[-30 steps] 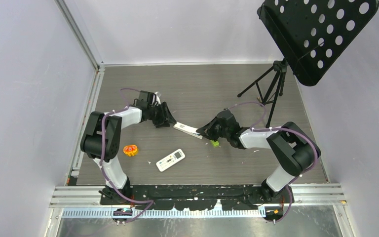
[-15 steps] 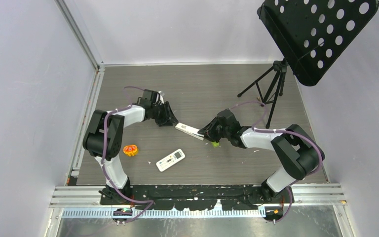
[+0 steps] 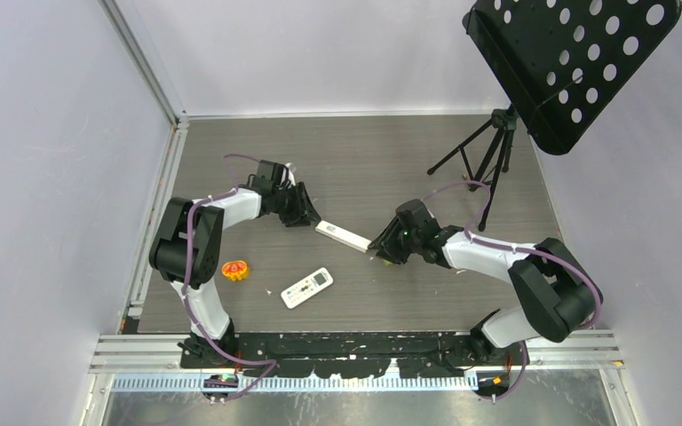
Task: Load the batteries into the remote control
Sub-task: Load the battery cover into the remote control.
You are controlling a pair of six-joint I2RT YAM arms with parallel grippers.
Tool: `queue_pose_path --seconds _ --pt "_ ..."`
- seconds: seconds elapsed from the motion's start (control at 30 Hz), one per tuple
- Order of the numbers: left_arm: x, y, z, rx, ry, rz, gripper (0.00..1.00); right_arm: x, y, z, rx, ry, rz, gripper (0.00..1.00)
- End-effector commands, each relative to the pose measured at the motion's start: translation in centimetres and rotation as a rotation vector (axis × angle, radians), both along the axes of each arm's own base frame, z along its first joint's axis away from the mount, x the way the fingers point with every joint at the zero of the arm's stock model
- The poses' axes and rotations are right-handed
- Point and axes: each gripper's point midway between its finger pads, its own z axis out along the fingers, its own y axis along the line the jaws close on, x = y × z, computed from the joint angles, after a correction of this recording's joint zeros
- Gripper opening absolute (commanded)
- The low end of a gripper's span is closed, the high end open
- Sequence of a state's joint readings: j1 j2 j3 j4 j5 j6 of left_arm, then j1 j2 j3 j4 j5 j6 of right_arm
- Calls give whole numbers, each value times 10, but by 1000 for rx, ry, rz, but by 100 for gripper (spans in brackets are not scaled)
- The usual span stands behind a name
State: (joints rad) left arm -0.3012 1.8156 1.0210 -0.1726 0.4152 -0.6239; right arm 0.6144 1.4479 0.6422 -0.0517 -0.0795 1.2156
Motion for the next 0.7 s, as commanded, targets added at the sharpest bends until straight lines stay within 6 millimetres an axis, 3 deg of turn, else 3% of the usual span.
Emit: queue_pose_path --seconds 0.0,0.2,0.5,0.67 --pt "-29 27 -42 170 122 3 41 5 -3 0 -39 -19 7 39" --pt "-29 27 -40 165 114 -8 41 11 0 0 -32 -34 4 35" --pt "-27 24 -38 151 108 -13 41 19 14 30 76 -170 22 34" --pt "-27 23 -37 146 108 -14 41 21 13 17 29 -129 21 39"
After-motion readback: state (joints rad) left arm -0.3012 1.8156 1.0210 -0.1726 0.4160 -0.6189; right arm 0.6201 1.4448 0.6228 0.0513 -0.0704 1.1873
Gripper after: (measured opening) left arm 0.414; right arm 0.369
